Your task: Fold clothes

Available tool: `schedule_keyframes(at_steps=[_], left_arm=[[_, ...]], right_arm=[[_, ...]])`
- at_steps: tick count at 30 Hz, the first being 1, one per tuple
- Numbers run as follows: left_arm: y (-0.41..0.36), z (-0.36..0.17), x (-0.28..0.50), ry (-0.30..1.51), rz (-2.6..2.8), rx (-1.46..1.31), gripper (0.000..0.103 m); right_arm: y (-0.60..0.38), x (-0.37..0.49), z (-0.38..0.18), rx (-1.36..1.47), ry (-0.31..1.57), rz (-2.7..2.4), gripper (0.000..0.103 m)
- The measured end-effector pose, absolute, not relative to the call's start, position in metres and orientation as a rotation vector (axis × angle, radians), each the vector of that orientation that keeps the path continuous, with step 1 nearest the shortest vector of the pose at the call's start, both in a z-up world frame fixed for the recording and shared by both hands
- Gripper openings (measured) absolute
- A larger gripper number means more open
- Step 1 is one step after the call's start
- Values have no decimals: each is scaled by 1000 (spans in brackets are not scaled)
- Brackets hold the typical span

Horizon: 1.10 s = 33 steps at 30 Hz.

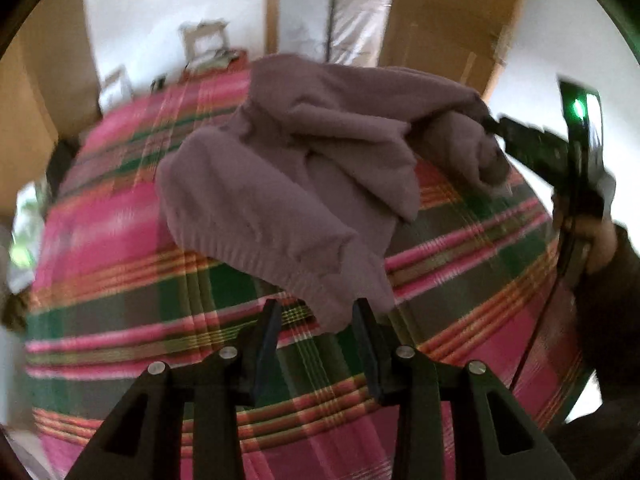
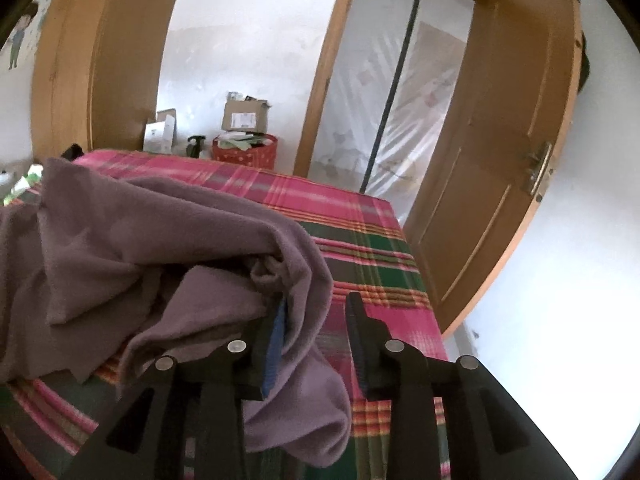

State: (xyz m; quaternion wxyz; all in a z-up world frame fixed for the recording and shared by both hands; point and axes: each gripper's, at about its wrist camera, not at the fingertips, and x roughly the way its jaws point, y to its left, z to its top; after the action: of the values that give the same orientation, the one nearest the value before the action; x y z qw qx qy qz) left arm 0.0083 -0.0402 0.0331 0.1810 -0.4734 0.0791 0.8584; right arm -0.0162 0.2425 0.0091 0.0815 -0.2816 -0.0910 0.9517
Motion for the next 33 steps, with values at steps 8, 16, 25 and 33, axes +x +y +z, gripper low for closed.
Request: schedule_keyframes(at_steps=[8,16,25,33], left_arm=[[-2,16,22,604,2459,-1193,37],[15,0,8,706,2487,-1179,40],[10,-2,-12,514,2433,-1183,15],[-25,20,-15,305,2525,-1124,10]], right_arm=[[228,16,10,-826,-260,2880,41],[215,40,15,-822,-189,2949,45],[178,50,13,-837,-234,3088,45],[145,45,-9,-966,-351,3173,44]])
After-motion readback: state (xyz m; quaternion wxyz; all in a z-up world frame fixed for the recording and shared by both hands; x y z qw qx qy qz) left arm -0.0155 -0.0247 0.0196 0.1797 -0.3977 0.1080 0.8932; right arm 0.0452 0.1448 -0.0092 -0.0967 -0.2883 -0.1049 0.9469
